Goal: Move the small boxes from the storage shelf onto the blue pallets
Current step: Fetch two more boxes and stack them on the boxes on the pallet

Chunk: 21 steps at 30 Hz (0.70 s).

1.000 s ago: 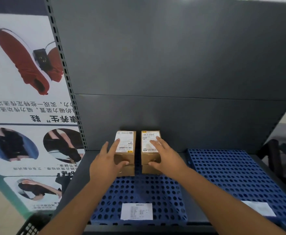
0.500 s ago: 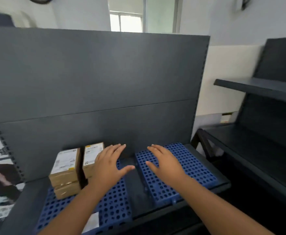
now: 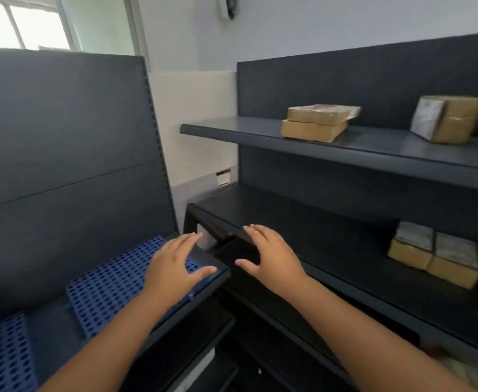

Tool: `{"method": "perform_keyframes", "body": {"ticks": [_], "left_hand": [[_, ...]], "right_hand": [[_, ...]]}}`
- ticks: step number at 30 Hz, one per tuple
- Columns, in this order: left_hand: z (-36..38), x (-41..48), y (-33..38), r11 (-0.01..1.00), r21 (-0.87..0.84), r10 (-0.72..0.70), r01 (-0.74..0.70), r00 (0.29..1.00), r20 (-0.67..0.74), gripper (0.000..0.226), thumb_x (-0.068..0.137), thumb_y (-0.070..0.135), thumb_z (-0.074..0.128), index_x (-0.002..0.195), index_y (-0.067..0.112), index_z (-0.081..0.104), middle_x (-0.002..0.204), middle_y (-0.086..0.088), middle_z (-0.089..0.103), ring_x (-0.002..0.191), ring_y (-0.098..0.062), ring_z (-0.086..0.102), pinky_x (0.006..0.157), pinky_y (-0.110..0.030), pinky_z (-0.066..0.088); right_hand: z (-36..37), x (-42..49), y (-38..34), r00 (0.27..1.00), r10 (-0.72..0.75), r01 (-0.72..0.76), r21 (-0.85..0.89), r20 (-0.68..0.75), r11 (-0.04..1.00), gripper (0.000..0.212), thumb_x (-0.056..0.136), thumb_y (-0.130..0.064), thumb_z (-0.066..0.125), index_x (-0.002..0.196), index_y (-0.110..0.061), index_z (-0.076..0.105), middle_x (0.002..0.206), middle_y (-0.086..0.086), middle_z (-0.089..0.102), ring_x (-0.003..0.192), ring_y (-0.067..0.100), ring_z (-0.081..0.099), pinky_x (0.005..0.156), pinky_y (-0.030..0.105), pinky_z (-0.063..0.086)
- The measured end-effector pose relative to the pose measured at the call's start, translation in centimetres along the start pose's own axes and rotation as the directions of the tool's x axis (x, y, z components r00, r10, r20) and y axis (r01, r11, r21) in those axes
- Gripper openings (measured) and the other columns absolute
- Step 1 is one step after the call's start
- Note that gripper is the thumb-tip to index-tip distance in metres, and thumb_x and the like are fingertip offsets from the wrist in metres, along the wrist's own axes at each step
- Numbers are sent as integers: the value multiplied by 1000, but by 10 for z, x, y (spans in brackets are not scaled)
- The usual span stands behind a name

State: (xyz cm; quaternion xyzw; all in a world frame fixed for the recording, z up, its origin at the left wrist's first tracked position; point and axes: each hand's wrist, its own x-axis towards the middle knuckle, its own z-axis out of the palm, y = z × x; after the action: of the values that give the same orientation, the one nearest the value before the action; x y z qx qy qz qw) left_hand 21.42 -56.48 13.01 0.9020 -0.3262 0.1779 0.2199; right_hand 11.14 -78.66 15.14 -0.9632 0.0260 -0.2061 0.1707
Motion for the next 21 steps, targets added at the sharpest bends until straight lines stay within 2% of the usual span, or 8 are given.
{"method": "perform_keyframes", "body": {"ticks": [3,7,10,12,14,17,21], "left_hand": [[29,21,47,997,-59,61,-57,996,70,97,67,91,35,145,34,39,148,8,44,135,-14,41,110,-36,35],[69,44,107,979,-161,150,-126,978,146,92,67,87,44,147,41,31,152,10,36,139,-11,35,113,-38,35],[98,58,150,961,-216,214,-171,956,199,93,66,88,44,146,43,29,153,9,35,139,-13,35,112,-40,37],[118,66,177,940,-294,247,-175,941,232,95,63,91,44,145,45,30,153,7,36,138,-15,36,111,-40,38],[137,76,204,908,-389,273,-158,926,261,98,60,92,46,145,46,30,153,5,36,139,-16,36,111,-39,38],[160,95,246,902,-419,281,-104,877,389,91,68,74,65,145,50,24,157,7,25,142,-16,30,112,-41,37],[191,119,294,872,-470,347,-137,851,395,88,72,60,73,145,51,25,156,6,28,141,-16,33,109,-38,38]], "right_hand": [[-31,-27,56,990,129,-130,-17,-52,991,76,87,-54,60,151,-29,28,155,-7,31,143,13,25,114,28,26],[-68,-66,125,950,290,-299,-68,-117,952,75,86,-53,62,149,-31,28,155,-7,31,142,14,27,112,27,28],[-91,-93,171,908,396,-411,-110,-137,905,76,86,-55,62,150,-31,28,156,-5,29,141,17,30,111,30,34],[-106,-110,198,874,451,-476,-133,-182,869,76,84,-55,64,148,-30,32,153,-2,34,137,19,37,107,32,39],[-118,-125,224,849,479,-517,-169,-221,839,76,82,-56,65,146,-27,37,150,3,40,135,24,40,108,36,39],[-132,-142,259,801,550,-592,-174,-237,787,77,80,-56,68,145,-26,39,149,5,40,136,29,37,109,44,38],[-140,-159,297,737,642,-675,-179,-213,716,83,80,-58,66,149,-32,27,153,7,29,137,34,31,107,48,40]]}}
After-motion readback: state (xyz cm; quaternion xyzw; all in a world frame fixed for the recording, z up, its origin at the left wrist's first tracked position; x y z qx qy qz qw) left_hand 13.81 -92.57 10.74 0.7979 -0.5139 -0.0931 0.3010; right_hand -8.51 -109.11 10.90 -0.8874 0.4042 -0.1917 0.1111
